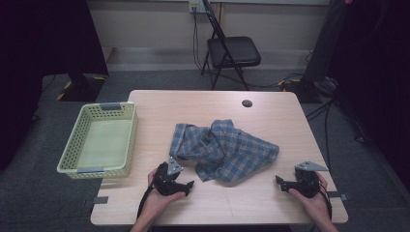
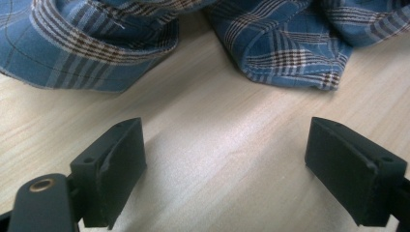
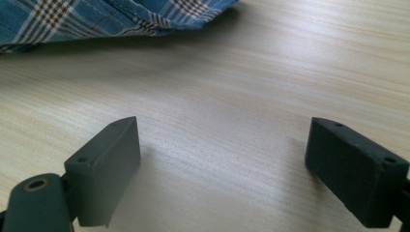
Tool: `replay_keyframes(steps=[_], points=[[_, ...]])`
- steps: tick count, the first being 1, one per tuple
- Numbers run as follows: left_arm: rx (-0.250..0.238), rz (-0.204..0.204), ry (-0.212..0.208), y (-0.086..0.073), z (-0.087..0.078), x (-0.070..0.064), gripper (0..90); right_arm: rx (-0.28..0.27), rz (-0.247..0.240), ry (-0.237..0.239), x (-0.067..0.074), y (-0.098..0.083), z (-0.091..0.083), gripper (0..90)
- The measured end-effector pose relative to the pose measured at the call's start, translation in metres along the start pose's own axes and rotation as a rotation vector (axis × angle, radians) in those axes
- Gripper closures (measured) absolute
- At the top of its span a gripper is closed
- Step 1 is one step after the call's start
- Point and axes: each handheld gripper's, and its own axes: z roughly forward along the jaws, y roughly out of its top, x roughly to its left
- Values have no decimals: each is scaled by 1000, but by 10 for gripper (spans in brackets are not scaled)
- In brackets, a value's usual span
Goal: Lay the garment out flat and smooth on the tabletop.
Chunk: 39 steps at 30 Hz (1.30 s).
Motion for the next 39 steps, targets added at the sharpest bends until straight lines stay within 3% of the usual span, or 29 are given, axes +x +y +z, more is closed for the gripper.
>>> replay_keyframes(steps=[10,20,27,29,34,39], points=[[0,3,1,0,0,0,137,0,1,1,0,-1,-1,120],[23,4,-2,2,-2,-2,139,36,-29,35,2,1,-4,129],[44,-6,1,3,-4,-4,179,33,-35,64,3,2,-6,205],[26,-14,-10,4,-6,-5,227,31,-42,77,5,2,-7,223],[-20,1,-25,7,-12,-10,228,19,-55,111,9,4,-10,257],[-9,22,-45,7,-12,-14,227,-24,-61,133,9,7,-19,261]])
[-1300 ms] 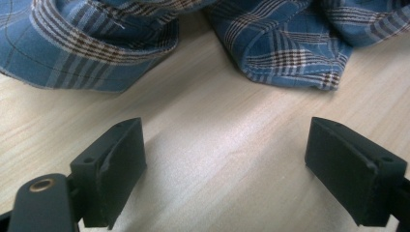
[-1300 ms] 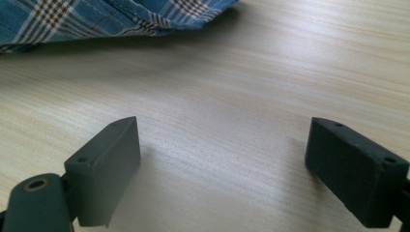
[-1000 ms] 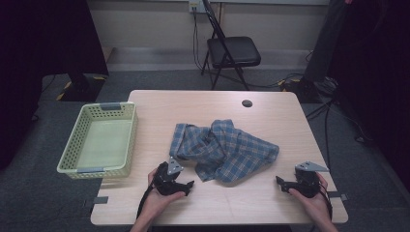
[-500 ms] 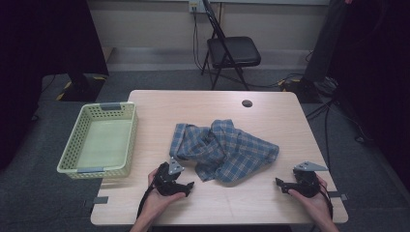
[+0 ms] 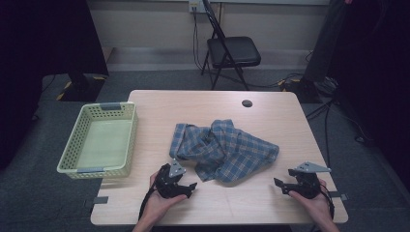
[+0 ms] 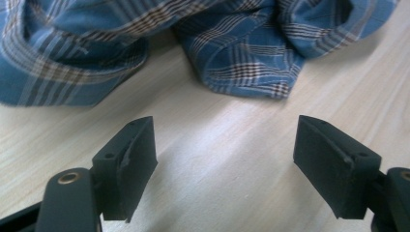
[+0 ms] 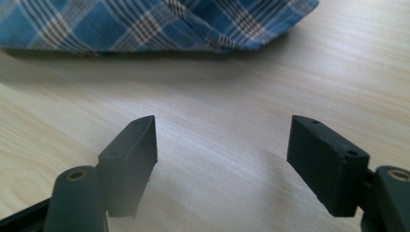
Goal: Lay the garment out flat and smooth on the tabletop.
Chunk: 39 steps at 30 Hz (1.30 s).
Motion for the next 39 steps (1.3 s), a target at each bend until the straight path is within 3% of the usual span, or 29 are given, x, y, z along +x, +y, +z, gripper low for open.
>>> replay_keyframes(steps=[6,9,11,15,22,28,30,32,34,35,37,39], points=[[-26,-12,-16,6,-3,-1,220,-70,2,42,3,10,-12,222],[-22,-29,16,12,-1,0,250,-84,-22,63,7,19,-13,173],[-25,-34,13,19,0,-1,257,-93,-32,67,8,26,-14,144],[-42,-24,1,32,0,-4,259,-114,-38,85,8,36,-16,142],[-68,-19,3,57,7,-4,263,-156,-53,109,16,71,-9,161],[-84,-20,49,74,16,5,273,-186,-102,139,33,119,7,184],[-100,-39,57,78,20,9,273,-188,-104,142,36,124,9,184],[-91,-52,59,80,30,14,275,-182,-120,163,47,139,26,187],[-74,-57,46,80,41,16,281,-177,-125,168,50,141,30,190],[-68,-64,44,79,46,16,295,-157,-141,183,57,145,47,205],[-53,-63,40,76,56,16,299,-144,-146,183,59,146,53,208],[-40,-59,40,72,66,14,310,-108,-157,184,64,144,72,235]])
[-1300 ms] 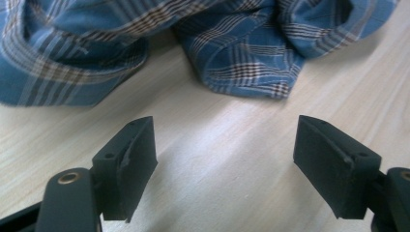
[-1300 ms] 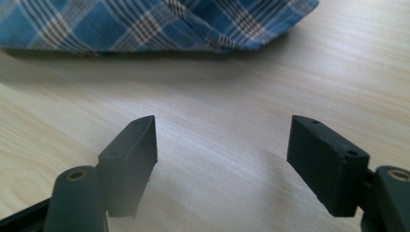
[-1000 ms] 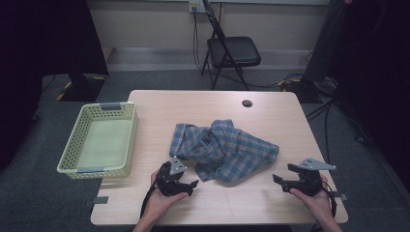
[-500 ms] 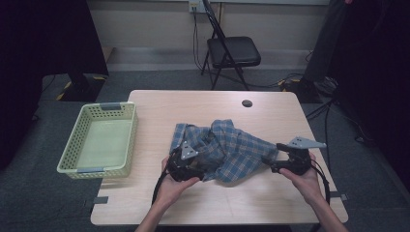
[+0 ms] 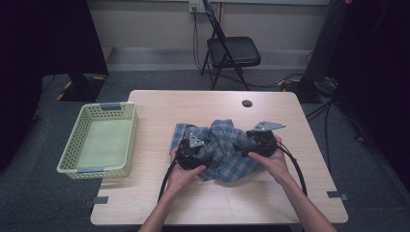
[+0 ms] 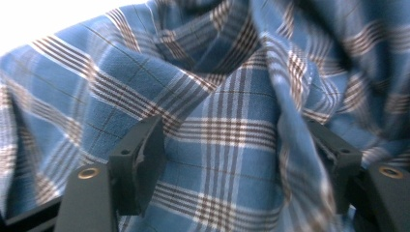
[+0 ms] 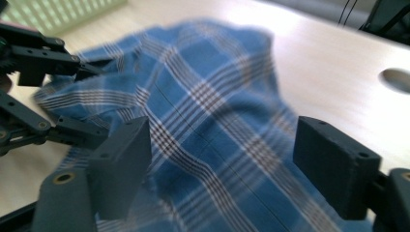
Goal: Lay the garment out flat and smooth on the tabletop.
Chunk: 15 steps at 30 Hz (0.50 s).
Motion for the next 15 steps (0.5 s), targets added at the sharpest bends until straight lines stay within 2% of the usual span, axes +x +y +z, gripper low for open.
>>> replay_keyframes(steps=[2,4,6,8,10,12,15], points=[[32,19,-3,-5,7,-2,315,36,6,-8,0,-7,17,255],[57,45,-3,-10,11,-4,317,31,6,-12,-1,-15,24,277],[49,58,-1,-12,12,-5,318,31,-6,-9,-3,-22,26,340],[46,58,-5,-13,12,-4,327,39,16,0,-6,-28,26,365],[35,55,-2,-15,12,-5,331,43,30,8,-7,-37,27,368],[31,57,-9,-17,10,-7,344,55,19,2,-5,-45,29,368],[24,68,-21,-21,7,-8,353,41,31,14,-2,-53,27,368]])
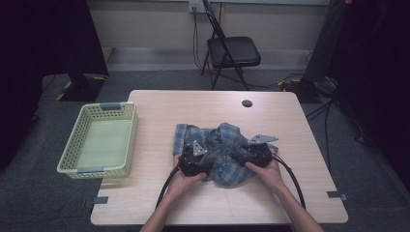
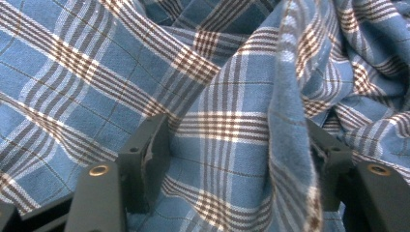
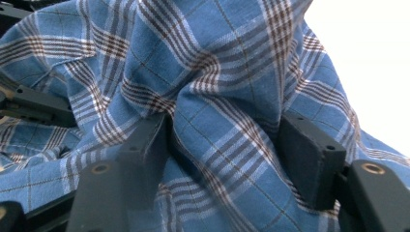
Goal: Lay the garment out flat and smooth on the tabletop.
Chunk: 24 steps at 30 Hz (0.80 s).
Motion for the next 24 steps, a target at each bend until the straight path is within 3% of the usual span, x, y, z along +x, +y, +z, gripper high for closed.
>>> replay_keyframes(steps=[16,24], points=[[7,41,-46,-18,-22,-21,359,19,-41,23,27,-25,-23,366],[16,59,-74,-24,-30,-32,359,25,-52,4,43,-37,-37,366]])
